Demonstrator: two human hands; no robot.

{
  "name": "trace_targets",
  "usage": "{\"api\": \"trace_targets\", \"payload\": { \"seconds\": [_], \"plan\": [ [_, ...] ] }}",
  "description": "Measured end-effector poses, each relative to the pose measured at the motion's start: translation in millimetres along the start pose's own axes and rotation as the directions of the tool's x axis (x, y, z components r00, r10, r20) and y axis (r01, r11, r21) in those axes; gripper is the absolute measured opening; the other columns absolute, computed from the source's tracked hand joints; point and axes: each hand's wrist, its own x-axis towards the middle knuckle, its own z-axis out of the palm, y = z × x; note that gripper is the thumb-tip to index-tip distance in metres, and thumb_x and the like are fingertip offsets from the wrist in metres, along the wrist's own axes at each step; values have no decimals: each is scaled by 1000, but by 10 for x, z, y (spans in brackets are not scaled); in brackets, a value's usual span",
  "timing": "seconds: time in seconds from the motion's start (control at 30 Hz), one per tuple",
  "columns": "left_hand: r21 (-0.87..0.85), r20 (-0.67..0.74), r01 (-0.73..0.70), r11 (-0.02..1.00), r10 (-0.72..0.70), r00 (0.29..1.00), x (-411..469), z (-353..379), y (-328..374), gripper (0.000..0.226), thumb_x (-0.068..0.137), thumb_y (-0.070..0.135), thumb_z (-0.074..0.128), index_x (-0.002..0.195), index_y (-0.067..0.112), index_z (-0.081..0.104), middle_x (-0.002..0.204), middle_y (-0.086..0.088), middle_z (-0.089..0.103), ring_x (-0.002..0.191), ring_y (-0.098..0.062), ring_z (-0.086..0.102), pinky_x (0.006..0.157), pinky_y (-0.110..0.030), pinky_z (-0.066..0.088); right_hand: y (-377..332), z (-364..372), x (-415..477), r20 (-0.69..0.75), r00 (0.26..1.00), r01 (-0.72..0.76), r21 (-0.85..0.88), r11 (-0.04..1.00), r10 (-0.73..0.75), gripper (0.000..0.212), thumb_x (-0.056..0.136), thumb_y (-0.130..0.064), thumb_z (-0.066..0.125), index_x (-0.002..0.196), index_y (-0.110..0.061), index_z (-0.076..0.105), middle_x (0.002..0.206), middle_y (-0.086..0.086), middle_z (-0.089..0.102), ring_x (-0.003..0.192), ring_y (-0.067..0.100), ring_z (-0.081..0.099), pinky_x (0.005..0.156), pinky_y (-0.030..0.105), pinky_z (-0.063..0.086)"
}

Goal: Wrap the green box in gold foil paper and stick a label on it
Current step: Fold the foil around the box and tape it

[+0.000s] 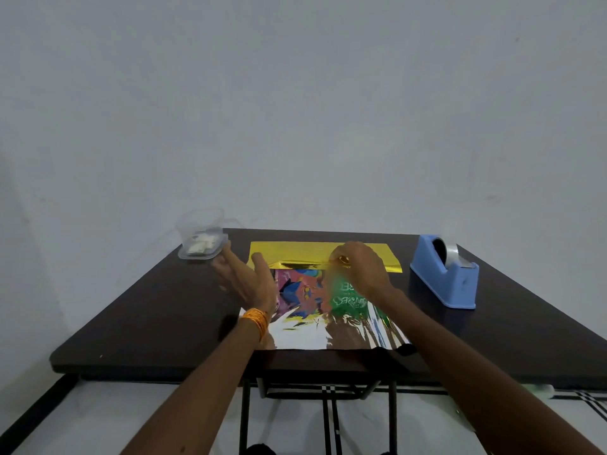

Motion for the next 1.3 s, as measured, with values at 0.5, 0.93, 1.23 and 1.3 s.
{"api": "trace_targets", "payload": {
  "seconds": [0.5, 0.93, 1.23, 1.3],
  "plan": [
    [183, 798, -898, 399, 473, 373, 122, 317, 114, 31, 96, 30, 60, 127, 32, 62, 127, 6, 60, 120, -21, 49, 91, -38, 37, 122, 51, 80, 16, 999, 32, 28, 999, -32, 43, 78, -2, 74, 106, -34, 71, 102, -12, 69, 96, 13, 60, 73, 35, 53],
    [-66, 793, -693, 718, 459, 400, 633, -13, -24, 30, 74, 1, 80, 98, 19, 76, 93, 1, 66, 84, -17, 60, 77, -39, 53, 75, 45, -8, 11, 999, 33, 61, 998, -33, 34, 76, -4, 78, 103, -25, 73, 106, -6, 69, 103, 17, 60, 78, 34, 52],
    [-42, 823, -795, 605, 472, 316, 310, 168, 322, 28, 82, 20, 72, 110, 19, 71, 108, 0, 68, 103, -20, 58, 88, -40, 48, -31, -43, -126, -61, 997, 54, 104, 993, -48, 16, 89, -17, 73, 105, -16, 74, 105, 0, 70, 102, 19, 60, 80, 33, 48],
    [2, 854, -888, 460, 462, 241, 168, 278, 367, 29, 87, 27, 69, 115, 23, 70, 112, 0, 67, 105, -22, 56, 88, -40, 48, -45, -52, -129, -58, 998, 43, 96, 994, -38, 15, 89, -18, 73, 104, -17, 74, 103, -2, 69, 100, 19, 59, 78, 33, 48]
  ]
}}
